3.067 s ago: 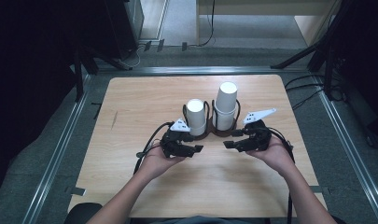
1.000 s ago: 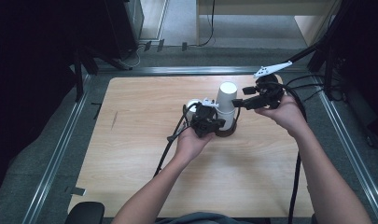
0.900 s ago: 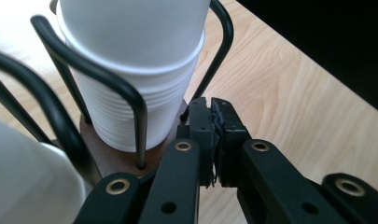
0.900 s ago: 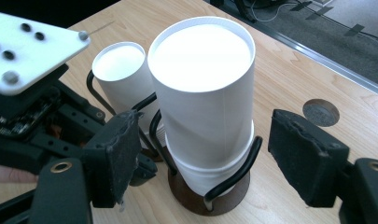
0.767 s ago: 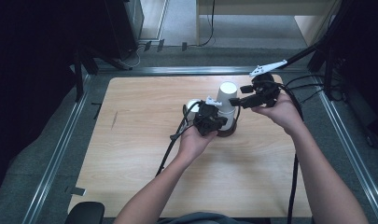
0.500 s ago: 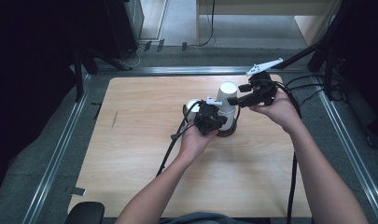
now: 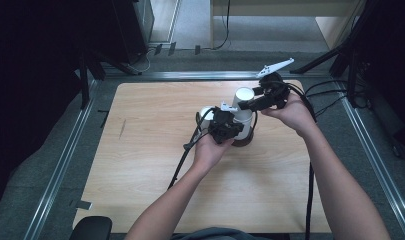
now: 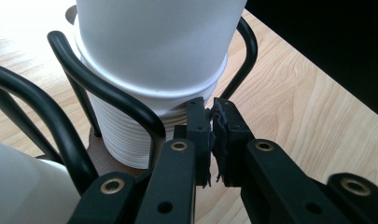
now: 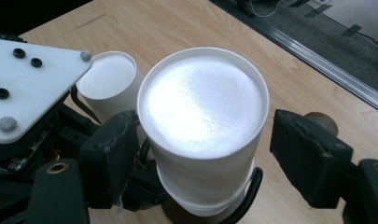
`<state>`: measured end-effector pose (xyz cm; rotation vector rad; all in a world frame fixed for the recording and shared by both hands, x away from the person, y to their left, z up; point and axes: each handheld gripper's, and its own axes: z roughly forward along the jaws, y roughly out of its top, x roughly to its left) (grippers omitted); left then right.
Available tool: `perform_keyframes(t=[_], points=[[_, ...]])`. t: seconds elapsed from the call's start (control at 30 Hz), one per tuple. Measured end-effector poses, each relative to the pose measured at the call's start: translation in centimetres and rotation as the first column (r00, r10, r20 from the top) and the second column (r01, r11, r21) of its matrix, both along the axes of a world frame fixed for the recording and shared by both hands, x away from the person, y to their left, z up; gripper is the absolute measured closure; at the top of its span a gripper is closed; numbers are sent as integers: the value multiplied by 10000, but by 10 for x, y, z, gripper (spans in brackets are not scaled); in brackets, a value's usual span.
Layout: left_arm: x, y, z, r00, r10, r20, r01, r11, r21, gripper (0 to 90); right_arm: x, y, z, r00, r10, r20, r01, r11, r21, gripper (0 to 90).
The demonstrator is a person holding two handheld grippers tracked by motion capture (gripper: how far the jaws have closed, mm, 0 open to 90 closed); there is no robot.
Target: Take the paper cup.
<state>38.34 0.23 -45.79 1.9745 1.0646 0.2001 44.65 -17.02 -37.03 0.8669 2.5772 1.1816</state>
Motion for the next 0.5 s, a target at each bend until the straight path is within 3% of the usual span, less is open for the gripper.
perform_keyframes(t=[0.2,0.33,0.5], points=[[0,-1,0,10000,-10,55,10,10000,25,851,4,7,-5,10000,21,-8,-21,10000,-94,238],[0,-1,-1,10000,-1,42,1,10000,-37,851,5,9,-5,10000,-35,-33,34,9996,-298,293],[0,-1,-1,10000,-4,37,4,10000,-89,844,5,8,-4,9998,-142,-124,140,9997,-222,304]])
